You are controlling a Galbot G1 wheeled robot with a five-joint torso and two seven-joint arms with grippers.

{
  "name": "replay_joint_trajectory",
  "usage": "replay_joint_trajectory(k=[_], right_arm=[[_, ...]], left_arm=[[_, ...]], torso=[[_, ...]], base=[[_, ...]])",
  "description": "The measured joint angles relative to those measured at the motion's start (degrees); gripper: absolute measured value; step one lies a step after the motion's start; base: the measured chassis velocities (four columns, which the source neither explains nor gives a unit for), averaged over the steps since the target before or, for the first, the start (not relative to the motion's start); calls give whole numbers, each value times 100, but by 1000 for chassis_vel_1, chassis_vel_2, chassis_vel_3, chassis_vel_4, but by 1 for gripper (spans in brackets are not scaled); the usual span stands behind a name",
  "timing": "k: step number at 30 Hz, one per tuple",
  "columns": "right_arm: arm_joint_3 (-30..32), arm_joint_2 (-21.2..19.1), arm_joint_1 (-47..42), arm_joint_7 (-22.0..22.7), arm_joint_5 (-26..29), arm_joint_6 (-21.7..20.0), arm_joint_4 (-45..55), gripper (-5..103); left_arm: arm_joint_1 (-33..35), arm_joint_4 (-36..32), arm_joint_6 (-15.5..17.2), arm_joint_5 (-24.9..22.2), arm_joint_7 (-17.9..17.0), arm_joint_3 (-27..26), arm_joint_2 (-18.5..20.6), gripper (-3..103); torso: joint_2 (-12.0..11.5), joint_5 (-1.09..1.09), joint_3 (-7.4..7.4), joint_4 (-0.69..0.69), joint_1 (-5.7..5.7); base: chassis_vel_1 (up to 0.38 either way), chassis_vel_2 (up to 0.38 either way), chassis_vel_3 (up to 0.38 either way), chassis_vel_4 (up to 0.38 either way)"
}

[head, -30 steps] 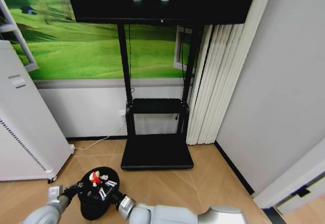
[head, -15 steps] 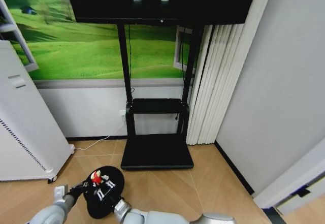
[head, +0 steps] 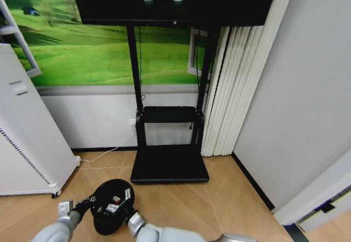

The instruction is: Pick up the trash bin and place the garbage on the floor into it.

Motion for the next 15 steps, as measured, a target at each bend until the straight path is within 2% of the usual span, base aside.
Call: replay_joint_trajectory(k=[3, 8, 15], right_arm=[[615, -290, -105, -22, -18, 158, 23, 100], [1114, -617, -339, -81, -93, 223, 236, 100], [1337, -763, -658, -67, -437, 284, 448, 100]], left_arm=[[80, 34, -51, 53, 19, -127, -60, 7], [86, 15, -55, 77, 4, -142, -77, 7], [79, -48, -57, 117, -54, -117, -77, 7]], torso=[[0, 0, 0, -2, 0], [0, 0, 0, -2, 0], [0, 0, 0, -1, 1]], base=[[0, 0, 0, 0], [0, 0, 0, 0], [6, -34, -10, 25]])
